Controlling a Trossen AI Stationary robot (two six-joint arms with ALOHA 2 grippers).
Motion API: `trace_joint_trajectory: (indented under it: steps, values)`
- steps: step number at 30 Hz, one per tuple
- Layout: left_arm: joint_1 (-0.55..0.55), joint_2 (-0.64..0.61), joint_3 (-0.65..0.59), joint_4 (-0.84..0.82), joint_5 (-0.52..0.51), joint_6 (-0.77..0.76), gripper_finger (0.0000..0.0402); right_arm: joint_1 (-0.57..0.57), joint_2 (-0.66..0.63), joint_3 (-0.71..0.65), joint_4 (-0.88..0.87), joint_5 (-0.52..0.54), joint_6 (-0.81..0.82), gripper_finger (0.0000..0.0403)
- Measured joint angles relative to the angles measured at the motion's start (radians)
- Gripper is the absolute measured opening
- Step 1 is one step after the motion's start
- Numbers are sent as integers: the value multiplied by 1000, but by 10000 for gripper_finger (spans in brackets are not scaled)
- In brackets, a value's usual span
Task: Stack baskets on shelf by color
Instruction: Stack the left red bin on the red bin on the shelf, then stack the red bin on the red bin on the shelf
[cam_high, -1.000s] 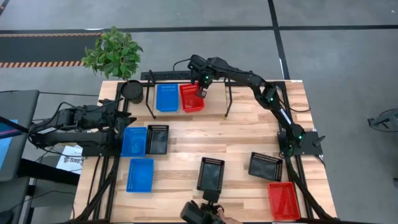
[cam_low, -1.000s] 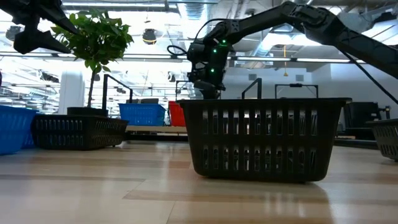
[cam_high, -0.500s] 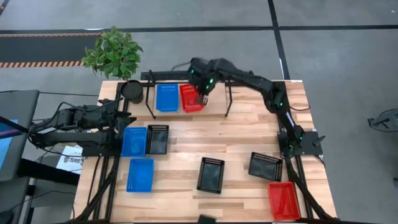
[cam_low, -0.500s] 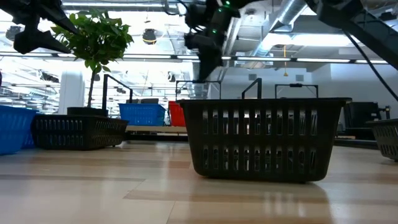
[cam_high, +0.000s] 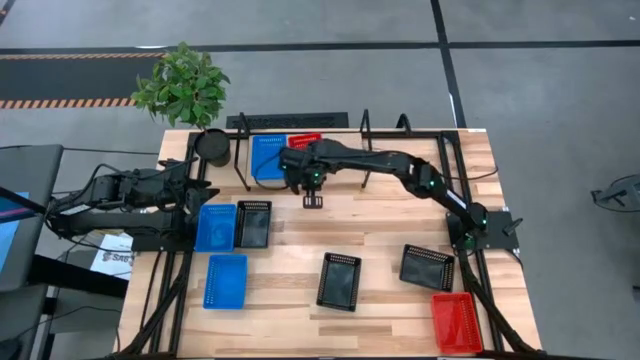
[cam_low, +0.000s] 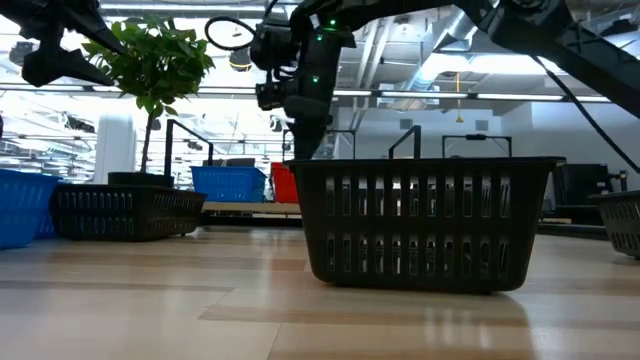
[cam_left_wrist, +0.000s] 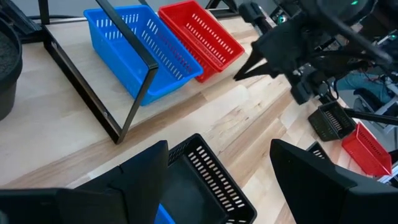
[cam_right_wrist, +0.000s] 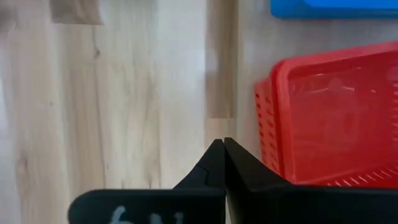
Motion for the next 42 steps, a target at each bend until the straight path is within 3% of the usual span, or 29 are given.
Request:
trace_joint_trajectory:
  steps: [14,24,32,37,42]
  values:
    - [0,0,0,0,-1,-1,269,-43,10,2,186,13,2,13]
    - [0,0,0,0,-2,-8,269,3,-48,5,67,13,61,22]
    - [0,0,0,-1,-3,21,269,111,-209,-2,-349,11,376,30]
    - [0,0,0,-1,-3,39,269,246,-347,-119,-340,9,547,66]
    - [0,0,0,0,5,48,269,430,-478,-361,-333,65,759,108]
